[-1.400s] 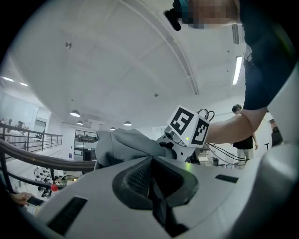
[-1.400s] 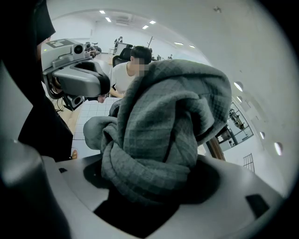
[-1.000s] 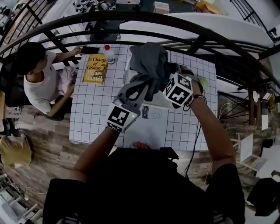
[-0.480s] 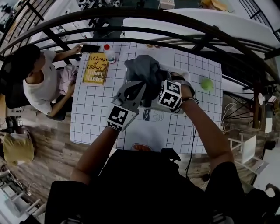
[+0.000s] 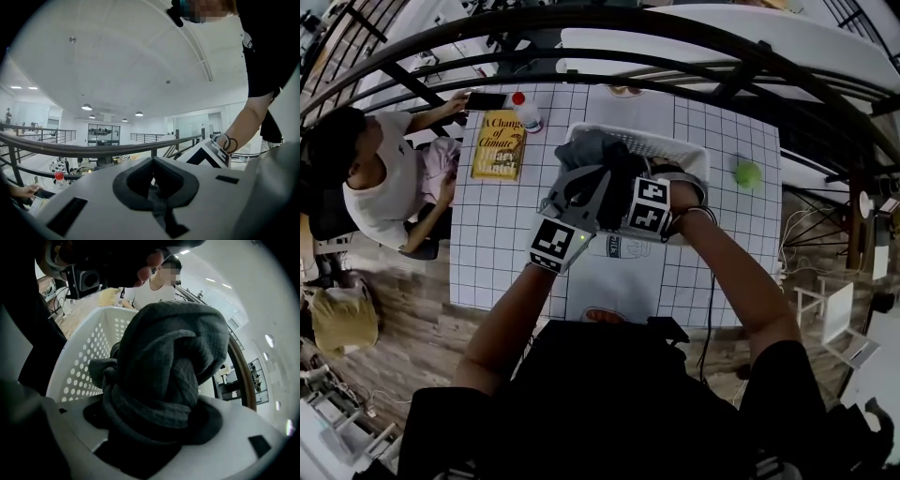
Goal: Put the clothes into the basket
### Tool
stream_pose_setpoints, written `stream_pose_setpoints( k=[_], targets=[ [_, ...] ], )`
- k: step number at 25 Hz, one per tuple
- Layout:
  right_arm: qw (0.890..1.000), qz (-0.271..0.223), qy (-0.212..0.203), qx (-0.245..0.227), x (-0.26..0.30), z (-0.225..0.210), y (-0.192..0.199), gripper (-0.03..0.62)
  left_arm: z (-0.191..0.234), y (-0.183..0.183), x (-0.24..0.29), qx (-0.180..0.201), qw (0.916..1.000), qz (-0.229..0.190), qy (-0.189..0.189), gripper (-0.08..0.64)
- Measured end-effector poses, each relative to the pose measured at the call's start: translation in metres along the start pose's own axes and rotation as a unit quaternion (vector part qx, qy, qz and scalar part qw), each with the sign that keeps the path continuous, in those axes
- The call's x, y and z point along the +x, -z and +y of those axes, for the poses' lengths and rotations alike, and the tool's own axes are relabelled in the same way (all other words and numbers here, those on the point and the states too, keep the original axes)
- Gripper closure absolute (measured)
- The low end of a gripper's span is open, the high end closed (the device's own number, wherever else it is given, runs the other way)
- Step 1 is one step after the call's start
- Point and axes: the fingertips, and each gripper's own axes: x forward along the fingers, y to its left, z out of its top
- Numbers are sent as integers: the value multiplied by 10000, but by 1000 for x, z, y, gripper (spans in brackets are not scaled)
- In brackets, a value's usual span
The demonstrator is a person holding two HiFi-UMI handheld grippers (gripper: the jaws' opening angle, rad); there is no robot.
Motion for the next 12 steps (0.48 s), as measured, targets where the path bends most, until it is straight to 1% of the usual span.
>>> stream_pose_setpoints(
  k=[12],
  targets=[
    [9993,52,-382,-27,53,21,13,206,5,19,25,-36,9998,175,39,557]
  ],
)
